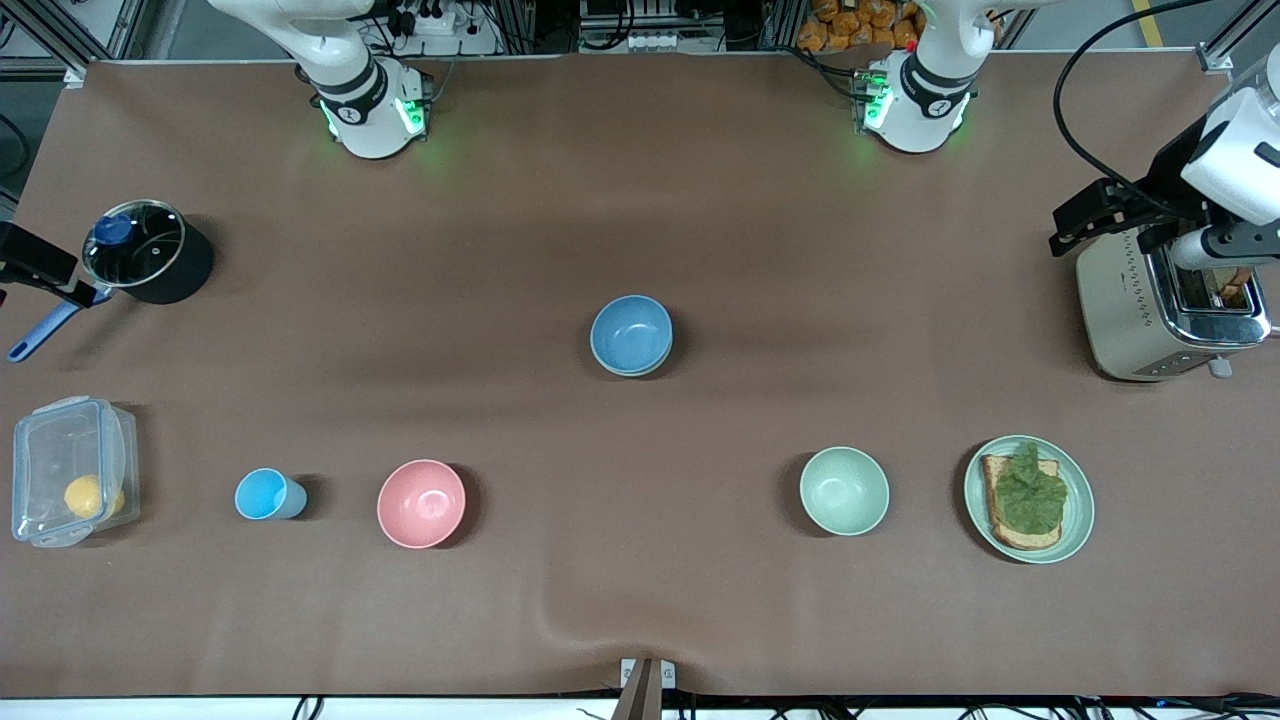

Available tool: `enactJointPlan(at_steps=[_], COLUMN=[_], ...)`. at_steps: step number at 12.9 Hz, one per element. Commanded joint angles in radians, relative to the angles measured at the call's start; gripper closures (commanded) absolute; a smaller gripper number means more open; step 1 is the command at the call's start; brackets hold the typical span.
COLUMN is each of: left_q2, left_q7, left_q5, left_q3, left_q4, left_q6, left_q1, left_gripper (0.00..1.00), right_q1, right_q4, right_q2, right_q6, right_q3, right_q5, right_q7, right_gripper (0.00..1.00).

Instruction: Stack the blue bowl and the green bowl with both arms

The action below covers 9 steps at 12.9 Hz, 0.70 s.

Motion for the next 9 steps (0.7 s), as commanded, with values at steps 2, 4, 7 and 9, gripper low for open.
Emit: enactJointPlan(at_steps=[2,4,7,9], left_q2=[-0.012,-0.009,-0.003,0.007], left_q7=[0.005,0.005,0.008,0.008], left_q5=[-0.026,-0.026,-0.021,-0.019], left_q3=[0.009,0.011,0.011,0.011], left_q4=[-0.006,-0.006,-0.005,-0.005], left_q6=[0.011,0.013,0.022,0.027], left_q1=[-0.001,-0.001,-0.001,-0.001], left_gripper=[0.00,0.00,0.00,0.00], right_q1=[-0.016,-0.015,-0.016,-0.022], right_q4=[-0.020,-0.019,-0.017,-0.017], right_q2=[-0.017,-0.017,-0.014,-0.011], right_q6=[0.008,0.010,0.011,0.011], right_q3=[0.024,0.024,0.024,0.024], right_q5=[-0.038,-0.041,-0.063,-0.061], right_q7=[-0.013,-0.012,-0.012,-0.013], right_gripper=[0.00,0.00,0.00,0.00])
